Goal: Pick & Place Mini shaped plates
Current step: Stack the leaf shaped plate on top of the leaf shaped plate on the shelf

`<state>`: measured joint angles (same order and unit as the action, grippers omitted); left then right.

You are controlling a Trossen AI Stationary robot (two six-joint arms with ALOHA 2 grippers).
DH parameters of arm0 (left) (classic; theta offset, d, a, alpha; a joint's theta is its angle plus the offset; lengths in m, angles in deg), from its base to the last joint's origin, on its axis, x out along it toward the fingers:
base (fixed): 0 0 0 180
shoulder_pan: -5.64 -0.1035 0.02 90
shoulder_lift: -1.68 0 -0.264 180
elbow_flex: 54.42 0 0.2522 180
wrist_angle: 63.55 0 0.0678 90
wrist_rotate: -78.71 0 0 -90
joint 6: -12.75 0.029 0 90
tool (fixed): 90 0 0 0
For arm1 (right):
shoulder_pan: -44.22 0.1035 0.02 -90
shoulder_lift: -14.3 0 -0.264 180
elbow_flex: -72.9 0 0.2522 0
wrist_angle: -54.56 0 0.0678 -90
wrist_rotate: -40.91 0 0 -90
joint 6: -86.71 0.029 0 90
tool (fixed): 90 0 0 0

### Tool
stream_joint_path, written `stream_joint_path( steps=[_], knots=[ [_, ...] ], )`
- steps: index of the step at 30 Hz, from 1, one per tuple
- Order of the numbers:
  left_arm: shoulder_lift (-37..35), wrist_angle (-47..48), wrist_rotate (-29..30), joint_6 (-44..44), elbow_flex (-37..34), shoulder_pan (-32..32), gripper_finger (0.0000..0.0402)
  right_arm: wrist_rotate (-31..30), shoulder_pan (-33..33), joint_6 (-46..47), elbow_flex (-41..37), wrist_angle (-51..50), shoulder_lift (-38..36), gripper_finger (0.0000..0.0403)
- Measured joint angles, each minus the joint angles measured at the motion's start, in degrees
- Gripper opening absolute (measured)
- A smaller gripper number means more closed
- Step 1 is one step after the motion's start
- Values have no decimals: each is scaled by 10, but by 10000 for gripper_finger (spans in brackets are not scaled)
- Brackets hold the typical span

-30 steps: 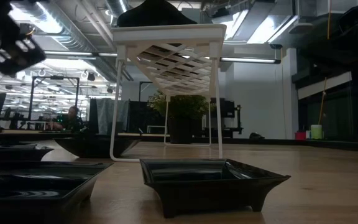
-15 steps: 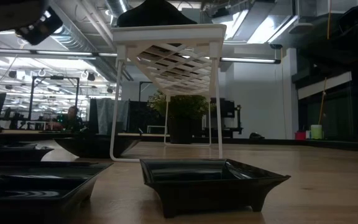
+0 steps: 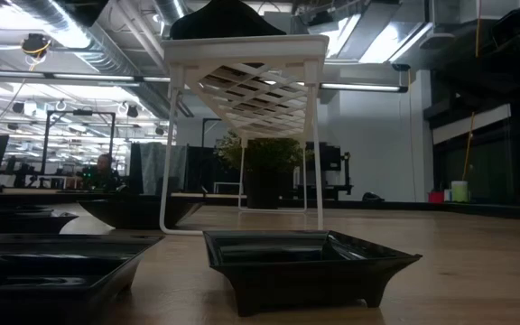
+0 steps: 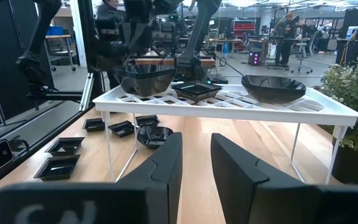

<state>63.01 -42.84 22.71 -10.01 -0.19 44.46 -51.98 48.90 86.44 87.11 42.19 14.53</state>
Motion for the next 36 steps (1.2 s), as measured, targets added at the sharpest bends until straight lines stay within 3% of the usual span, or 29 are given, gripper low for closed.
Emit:
stream_joint_path(
  steps=[8, 27, 36],
  knots=[
    [-26, -43, 12, 89, 0, -53, 2, 0, 0, 0, 0, 0, 0, 85],
    [-26, -132, 40, 183, 0, -150, 2, 0, 0, 0, 0, 0, 0, 85],
    [-26, -153, 40, 185, 0, -209, 2, 0, 0, 0, 0, 0, 0, 85]
  ],
)
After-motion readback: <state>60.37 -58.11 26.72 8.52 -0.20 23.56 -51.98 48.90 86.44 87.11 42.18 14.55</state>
